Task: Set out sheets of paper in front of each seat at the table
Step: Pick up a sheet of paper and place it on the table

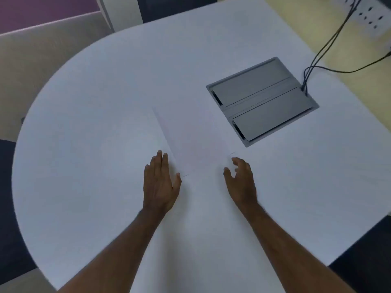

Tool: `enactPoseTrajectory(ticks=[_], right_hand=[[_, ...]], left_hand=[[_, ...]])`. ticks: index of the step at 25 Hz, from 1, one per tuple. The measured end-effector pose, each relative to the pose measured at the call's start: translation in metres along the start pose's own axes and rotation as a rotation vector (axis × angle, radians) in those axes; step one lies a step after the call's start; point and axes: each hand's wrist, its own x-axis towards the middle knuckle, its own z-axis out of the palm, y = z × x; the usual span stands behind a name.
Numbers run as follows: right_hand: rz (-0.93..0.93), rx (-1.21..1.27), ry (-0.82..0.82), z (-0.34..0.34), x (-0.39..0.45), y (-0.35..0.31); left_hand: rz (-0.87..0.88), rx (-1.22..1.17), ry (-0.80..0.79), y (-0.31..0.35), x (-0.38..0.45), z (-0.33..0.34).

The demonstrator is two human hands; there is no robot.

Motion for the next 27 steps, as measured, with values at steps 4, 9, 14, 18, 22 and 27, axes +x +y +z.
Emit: enactPoseTrajectory(ticks=[4,9,14,18,22,27], right_hand=[[-0.045,0.077,0.038,0.008,0.054,0.001],[-0.101,-0.066,0.068,0.020,0.097,0.005],[-0.114,-0.350,0.042,0.032,0.105,0.009],[-0.137,-0.378,0.078,0.049,0.108,0.008],[-0.129,-0.340,0.126,0.048,0.109,0.006],[-0.219,-0.139,0.204,0.047,0.108,0.003]], left_hand=[[-0.038,-0.047,0.013,0.013,0.037,0.024],[-0.027,-0.065,0.076,0.014,0.072,0.055],[-0.046,0.068,0.089,0.017,0.073,0.075],[-0.058,0.230,0.090,0.011,0.082,0.088],[-0.043,0.256,0.109,0.013,0.084,0.087],[-0.041,0.249,0.109,0.014,0.083,0.087]])
